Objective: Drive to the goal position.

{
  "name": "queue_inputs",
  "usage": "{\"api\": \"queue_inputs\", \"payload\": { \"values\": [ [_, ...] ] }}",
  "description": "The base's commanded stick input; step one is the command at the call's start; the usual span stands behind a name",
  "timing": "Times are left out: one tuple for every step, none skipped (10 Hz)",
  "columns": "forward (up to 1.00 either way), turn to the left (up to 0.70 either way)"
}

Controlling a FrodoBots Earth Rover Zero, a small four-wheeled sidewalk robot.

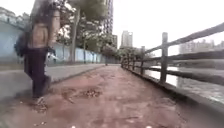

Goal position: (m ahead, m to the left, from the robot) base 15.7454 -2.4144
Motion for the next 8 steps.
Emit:
{"api": "queue_inputs", "payload": {
  "values": [
    [1.0, 0.07],
    [1.0, 0.07],
    [1.0, 0.07],
    [1.0, 0.07],
    [1.0, 0.07],
    [1.0, 0.07],
    [1.0, 0.07],
    [1.0, 0.07]
  ]
}}
